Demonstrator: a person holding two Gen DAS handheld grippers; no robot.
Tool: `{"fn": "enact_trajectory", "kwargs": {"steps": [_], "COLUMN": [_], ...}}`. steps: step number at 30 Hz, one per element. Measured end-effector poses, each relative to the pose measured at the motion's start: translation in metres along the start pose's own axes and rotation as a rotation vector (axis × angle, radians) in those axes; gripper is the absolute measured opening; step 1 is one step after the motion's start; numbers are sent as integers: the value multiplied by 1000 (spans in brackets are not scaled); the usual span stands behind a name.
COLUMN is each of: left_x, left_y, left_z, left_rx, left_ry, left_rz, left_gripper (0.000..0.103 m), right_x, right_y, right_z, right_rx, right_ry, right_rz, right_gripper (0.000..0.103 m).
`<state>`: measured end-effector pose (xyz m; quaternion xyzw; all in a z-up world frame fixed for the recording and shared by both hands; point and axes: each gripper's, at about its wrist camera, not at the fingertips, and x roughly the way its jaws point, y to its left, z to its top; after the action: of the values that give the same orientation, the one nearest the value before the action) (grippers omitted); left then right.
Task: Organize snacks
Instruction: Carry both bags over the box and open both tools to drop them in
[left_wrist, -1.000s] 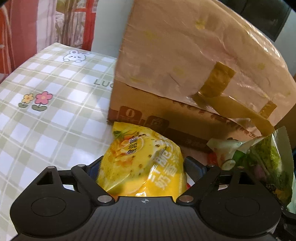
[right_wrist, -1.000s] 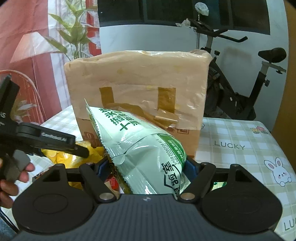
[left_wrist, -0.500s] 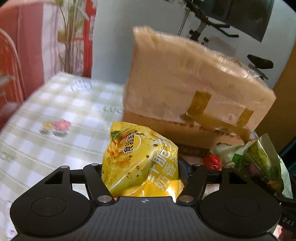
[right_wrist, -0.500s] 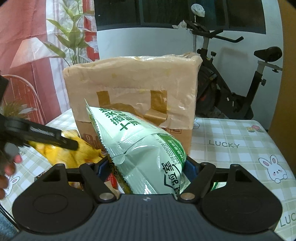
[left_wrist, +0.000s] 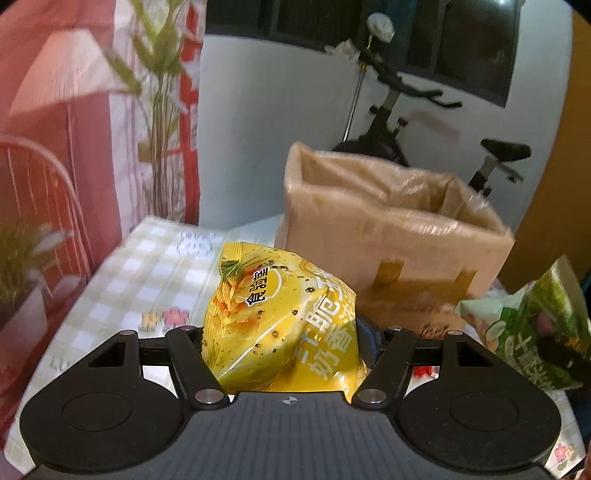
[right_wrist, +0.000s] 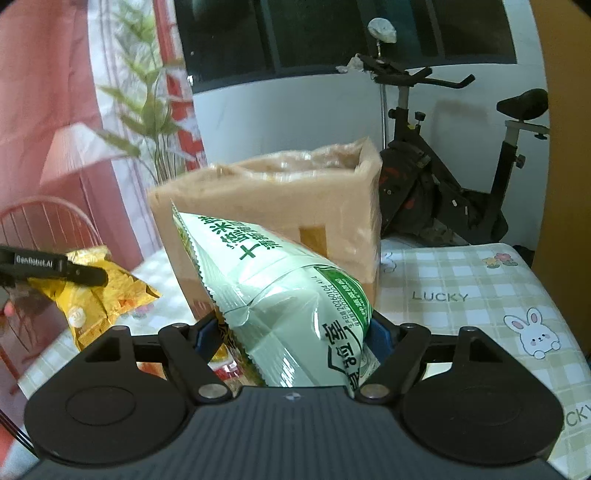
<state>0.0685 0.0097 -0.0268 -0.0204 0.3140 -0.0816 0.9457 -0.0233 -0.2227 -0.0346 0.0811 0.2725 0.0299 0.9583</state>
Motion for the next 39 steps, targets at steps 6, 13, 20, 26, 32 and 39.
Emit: {"fn": "enact_trajectory", "kwargs": {"steps": [6,13,20,26,32,39], "left_x": [-17,-20,22,72,112,135], "left_y": [-16,-32,-52,-69,-80,-72], "left_z": [32,68,116,136,131,124], "left_rx": [57,77,120,169,218,195], "left_ry": [-73,-148,-199,-184,-146,-83], "left_rz": [-32,-67,-48,5,33,4], "left_gripper": [71,72,72,73,74,86], "right_x": [-25,-31,16,94,144,173], "right_y": [-6,-1,-2,-13,-26,-47], "right_z": [47,109,164,194,188,169], "right_rx": [60,31,50,185,321,463], "right_ry": [-71,-138,-147,-66,34,134], "right_rz": [47,92,112,132,69,-42], "right_gripper": [79,79,79,79,79,81]}}
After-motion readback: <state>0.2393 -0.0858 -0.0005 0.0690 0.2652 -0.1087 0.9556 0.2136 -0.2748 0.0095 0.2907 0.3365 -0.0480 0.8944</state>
